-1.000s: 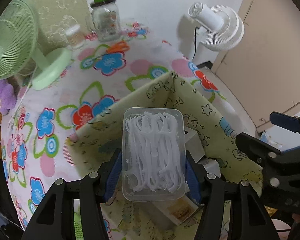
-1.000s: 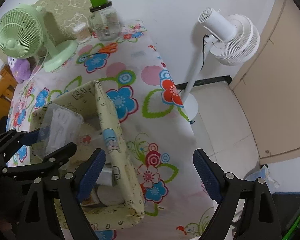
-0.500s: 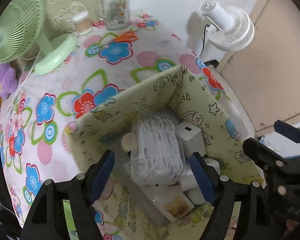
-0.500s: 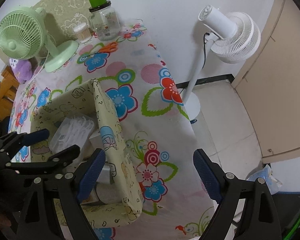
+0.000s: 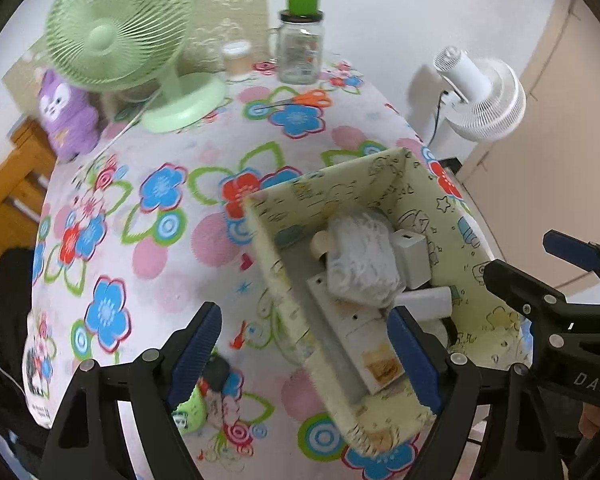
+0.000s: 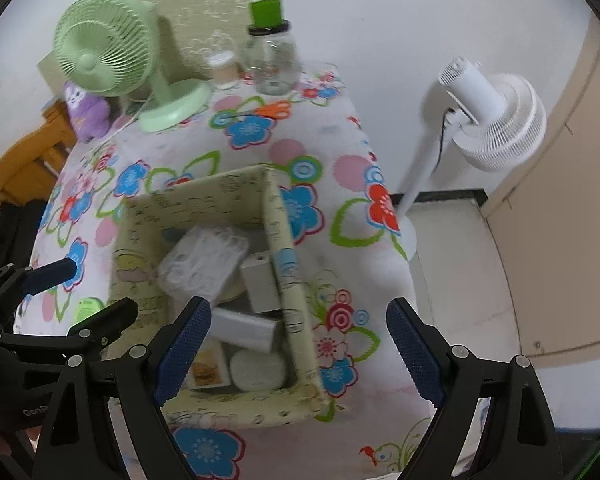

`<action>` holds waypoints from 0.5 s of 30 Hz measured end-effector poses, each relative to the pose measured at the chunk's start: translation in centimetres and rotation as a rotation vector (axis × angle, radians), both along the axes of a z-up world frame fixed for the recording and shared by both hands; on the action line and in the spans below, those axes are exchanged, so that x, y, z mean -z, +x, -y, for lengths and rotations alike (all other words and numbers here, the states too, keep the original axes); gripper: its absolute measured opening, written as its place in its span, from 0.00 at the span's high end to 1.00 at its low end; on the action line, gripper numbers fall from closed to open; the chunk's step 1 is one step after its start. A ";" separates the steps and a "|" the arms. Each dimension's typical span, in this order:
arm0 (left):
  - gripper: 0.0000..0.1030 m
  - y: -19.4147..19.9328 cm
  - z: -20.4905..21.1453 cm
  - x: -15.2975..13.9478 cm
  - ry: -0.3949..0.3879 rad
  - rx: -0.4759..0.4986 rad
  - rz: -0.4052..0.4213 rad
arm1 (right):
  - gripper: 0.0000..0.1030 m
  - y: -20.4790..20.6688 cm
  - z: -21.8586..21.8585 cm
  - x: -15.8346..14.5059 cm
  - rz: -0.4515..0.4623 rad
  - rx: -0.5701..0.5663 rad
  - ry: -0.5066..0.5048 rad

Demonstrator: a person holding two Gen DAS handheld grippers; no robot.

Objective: Organize rigid objects
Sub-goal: 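Lower the floss box into the basket and open left tool, then withdraw both tools from the basket toward the green speaker and black key fob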

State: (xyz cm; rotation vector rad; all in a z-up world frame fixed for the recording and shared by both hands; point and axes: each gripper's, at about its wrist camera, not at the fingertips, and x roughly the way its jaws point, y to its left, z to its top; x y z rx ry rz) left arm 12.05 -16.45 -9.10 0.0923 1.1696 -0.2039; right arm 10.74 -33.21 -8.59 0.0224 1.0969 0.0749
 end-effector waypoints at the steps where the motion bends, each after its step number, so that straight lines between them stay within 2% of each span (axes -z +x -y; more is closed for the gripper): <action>1: 0.16 -0.3 -0.6 -0.2 -0.007 -0.010 0.004 | 0.11 -0.1 -0.4 -0.2 0.004 -0.006 0.001; 15: 0.14 -2.9 -7.9 -1.6 -0.041 -0.082 0.031 | 0.11 -2.4 -7.2 -2.5 0.062 -0.030 -0.007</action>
